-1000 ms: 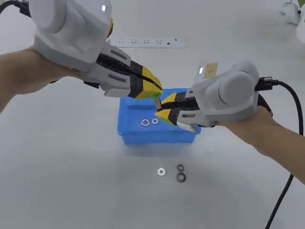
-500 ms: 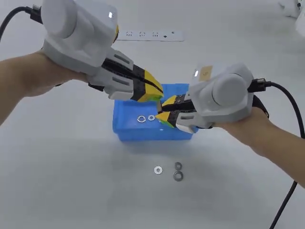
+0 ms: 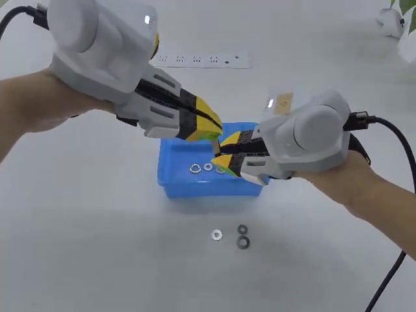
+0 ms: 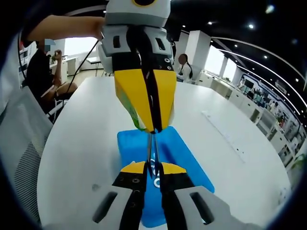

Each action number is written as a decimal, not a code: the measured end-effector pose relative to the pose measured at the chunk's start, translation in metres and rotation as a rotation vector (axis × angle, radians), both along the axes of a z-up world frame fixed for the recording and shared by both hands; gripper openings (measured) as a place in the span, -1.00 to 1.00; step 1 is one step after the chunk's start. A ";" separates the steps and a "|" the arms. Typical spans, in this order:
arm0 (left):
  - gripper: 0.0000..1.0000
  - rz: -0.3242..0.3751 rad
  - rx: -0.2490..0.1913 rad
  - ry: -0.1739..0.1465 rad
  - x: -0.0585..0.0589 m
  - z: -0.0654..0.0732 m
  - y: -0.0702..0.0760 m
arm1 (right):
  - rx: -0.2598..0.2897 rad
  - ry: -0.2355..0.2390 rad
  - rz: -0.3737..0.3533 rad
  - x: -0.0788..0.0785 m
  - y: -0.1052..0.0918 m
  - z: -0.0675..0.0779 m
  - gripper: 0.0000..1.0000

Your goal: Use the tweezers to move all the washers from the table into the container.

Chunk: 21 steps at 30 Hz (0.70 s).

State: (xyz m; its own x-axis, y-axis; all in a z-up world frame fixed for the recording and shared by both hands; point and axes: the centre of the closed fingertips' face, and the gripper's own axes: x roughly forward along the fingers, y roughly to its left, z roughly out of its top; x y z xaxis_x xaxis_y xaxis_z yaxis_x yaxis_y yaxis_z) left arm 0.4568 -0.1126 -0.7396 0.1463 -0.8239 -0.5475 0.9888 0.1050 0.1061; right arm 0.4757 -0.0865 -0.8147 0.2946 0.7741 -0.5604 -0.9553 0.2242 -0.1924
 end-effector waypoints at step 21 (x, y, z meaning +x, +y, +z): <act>-0.89 0.007 0.003 -0.013 -0.074 0.013 -0.001 | 0.043 0.013 0.033 -0.077 0.001 0.017 -0.78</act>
State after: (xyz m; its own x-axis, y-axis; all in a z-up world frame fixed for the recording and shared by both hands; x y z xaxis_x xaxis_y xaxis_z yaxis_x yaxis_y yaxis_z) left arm 0.3831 -0.1132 -0.7262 0.1597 -0.8212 -0.5478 0.9865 0.1120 0.1197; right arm 0.3986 -0.0852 -0.7981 0.2612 0.8065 -0.5304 -0.9648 0.2003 -0.1705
